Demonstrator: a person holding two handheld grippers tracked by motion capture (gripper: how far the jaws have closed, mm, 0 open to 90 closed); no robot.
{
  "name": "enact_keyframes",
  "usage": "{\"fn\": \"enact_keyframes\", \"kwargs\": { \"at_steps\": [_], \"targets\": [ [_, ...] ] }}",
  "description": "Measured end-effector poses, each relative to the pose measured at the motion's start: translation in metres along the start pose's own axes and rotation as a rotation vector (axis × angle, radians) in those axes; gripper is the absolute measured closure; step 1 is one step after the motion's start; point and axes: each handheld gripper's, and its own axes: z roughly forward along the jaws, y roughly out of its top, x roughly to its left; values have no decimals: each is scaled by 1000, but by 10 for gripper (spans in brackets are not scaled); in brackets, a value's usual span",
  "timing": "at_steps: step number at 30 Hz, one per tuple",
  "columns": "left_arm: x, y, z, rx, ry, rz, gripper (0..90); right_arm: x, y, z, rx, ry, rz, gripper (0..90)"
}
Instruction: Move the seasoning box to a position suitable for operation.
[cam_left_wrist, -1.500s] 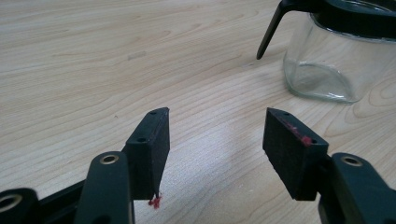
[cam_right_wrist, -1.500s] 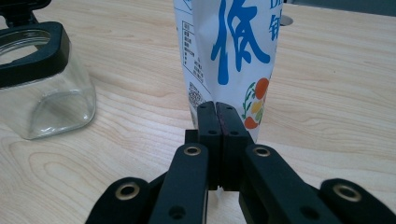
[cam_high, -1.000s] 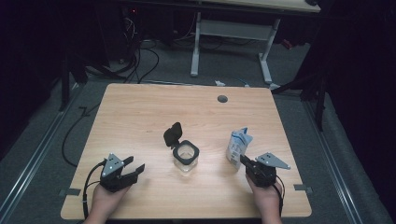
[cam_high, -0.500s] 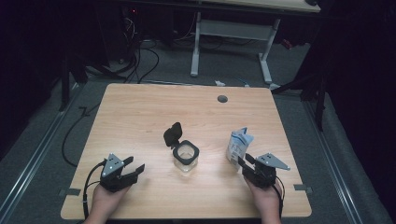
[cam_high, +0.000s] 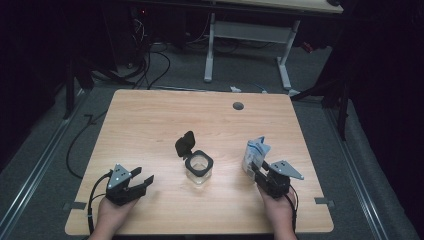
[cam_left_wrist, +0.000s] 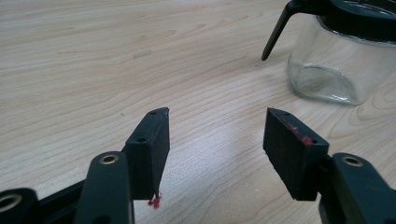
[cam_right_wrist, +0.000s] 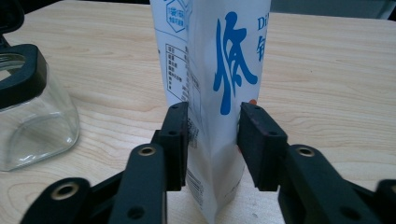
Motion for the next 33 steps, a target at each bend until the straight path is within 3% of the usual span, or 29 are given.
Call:
{"fn": "enact_keyframes", "kwargs": {
  "at_steps": [5,10,16,26,33],
  "targets": [
    [0,0,0,0,0,0,415,0,-3,0,-15,2,7,693],
    [0,0,1,0,0,0,415,0,-10,-3,-30,-3,-20,749],
    [-1,0,1,2,-3,-1,414,1,-7,-4,-66,-6,-34,736],
    [0,0,0,-2,-10,-9,407,1,-4,-3,-36,4,-26,826],
    [0,0,0,-4,-17,-13,404,4,-2,-3,-24,-21,-38,843]
  ]
}}
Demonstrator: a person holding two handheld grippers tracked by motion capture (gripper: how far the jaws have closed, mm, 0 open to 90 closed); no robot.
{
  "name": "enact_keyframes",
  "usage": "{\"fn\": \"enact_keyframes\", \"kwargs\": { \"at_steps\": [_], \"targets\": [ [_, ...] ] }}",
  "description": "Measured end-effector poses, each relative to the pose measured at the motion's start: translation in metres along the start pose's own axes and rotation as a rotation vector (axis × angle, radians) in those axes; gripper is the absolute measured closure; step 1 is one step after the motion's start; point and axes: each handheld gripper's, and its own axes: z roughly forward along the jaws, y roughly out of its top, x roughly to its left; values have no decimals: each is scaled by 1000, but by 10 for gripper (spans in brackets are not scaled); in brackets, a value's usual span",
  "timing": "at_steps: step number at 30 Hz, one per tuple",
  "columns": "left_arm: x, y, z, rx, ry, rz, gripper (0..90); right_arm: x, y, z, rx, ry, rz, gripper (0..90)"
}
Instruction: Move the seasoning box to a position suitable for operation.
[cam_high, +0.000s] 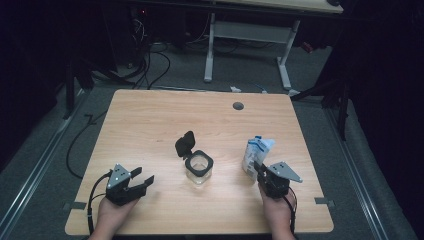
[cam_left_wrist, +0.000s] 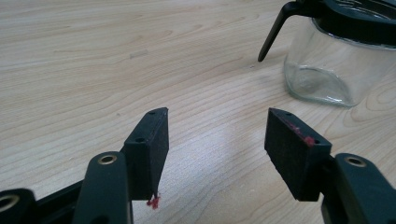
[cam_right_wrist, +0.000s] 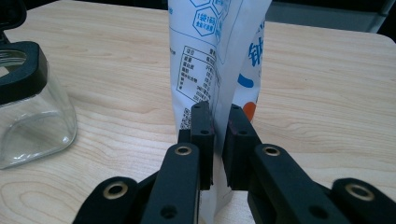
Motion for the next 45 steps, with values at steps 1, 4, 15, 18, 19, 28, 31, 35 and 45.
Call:
{"fn": "enact_keyframes", "kwargs": {
  "at_steps": [1,4,15,18,19,28,31,35,45],
  "targets": [
    [0,0,0,-1,-1,0,403,1,0,0,-1,-3,6,843],
    [0,-1,1,1,-4,1,401,1,-2,0,-11,-4,10,842],
    [-2,-1,0,-2,-26,4,388,0,2,-1,19,15,-4,849],
    [-2,-1,0,-4,-30,4,385,0,3,-1,21,11,-6,851],
    [-2,-1,0,-2,-31,6,385,0,3,-1,21,12,-5,852],
    [-1,-1,-1,-19,-48,11,375,0,7,-4,46,29,-26,863],
    [-1,-1,-1,-23,-48,13,374,-1,9,-4,54,36,-21,864],
    [-2,-1,-1,-31,-57,19,365,-4,11,-5,67,51,-15,864],
    [-1,-1,1,-21,-57,20,364,-9,16,-3,106,84,-18,868]
  ]
}}
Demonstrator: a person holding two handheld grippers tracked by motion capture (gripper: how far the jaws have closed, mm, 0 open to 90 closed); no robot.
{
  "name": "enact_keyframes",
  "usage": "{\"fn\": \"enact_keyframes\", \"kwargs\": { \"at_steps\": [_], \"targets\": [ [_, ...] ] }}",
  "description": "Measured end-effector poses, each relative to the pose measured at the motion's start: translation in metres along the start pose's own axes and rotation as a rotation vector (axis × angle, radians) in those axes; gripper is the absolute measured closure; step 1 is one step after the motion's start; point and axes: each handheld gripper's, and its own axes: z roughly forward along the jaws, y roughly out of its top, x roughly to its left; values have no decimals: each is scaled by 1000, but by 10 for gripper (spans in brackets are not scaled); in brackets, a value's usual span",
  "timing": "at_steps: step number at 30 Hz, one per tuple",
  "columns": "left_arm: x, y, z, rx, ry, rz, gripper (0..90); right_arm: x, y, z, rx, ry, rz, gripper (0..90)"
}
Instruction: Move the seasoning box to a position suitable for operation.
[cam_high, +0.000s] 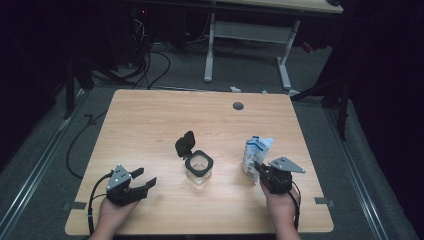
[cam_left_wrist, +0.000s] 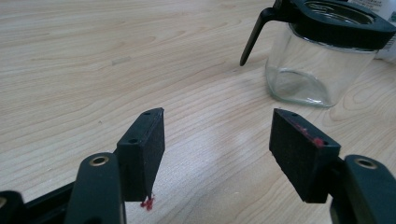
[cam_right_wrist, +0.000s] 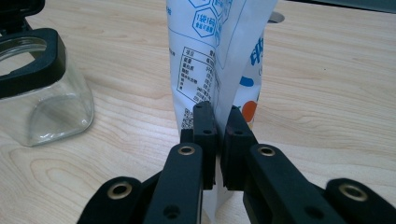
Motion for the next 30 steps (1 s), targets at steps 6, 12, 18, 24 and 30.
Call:
{"fn": "enact_keyframes", "kwargs": {
  "at_steps": [6,12,18,24,30],
  "targets": [
    [0,0,-1,1,-4,4,367,-1,7,-1,32,-1,-11,871],
    [0,1,-1,-4,-7,3,367,-2,16,-1,69,20,-25,874],
    [0,0,-1,-2,-7,3,367,-6,25,-3,110,47,-33,877],
    [0,0,-1,1,-8,6,367,-8,31,-6,156,75,-45,877],
    [0,0,0,1,-9,6,368,-10,37,-12,214,88,-69,881]
  ]
}}
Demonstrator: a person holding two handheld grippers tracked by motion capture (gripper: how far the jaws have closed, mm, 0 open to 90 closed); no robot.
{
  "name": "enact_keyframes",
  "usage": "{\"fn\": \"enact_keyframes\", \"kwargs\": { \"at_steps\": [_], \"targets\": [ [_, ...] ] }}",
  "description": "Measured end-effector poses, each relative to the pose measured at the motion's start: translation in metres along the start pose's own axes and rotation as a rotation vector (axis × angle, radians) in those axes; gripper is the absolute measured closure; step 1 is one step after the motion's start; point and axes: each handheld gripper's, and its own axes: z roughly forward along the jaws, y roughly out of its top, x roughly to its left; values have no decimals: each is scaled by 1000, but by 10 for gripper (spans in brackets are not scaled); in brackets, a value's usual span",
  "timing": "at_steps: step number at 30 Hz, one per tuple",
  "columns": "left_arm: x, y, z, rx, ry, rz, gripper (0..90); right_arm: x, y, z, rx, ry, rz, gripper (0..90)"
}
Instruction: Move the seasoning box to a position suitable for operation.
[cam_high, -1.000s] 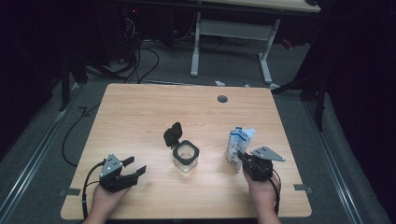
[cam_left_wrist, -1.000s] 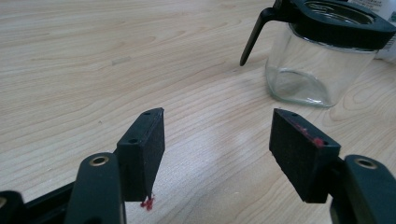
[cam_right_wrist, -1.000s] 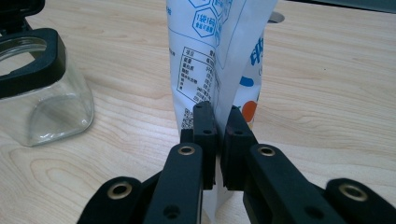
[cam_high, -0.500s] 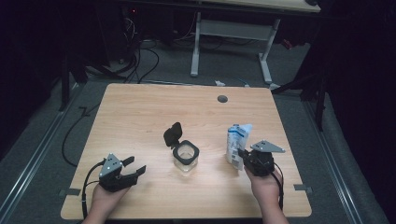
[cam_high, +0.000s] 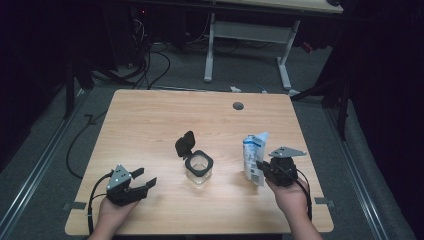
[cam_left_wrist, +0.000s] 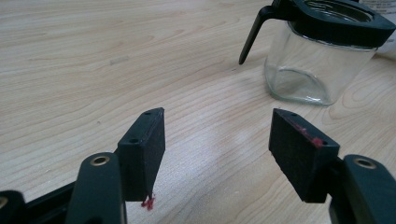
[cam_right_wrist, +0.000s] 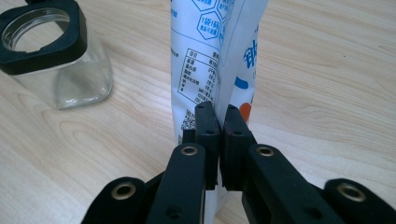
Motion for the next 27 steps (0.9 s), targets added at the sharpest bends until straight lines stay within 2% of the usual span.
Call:
{"fn": "enact_keyframes", "kwargs": {
  "at_steps": [7,22,27],
  "targets": [
    [0,0,1,-1,-3,0,367,0,7,-8,77,10,-44,882],
    [0,-1,1,1,-6,-1,367,4,17,-15,193,31,-96,885],
    [0,-1,1,1,-5,-2,367,4,19,-17,224,35,-95,886]
  ]
}}
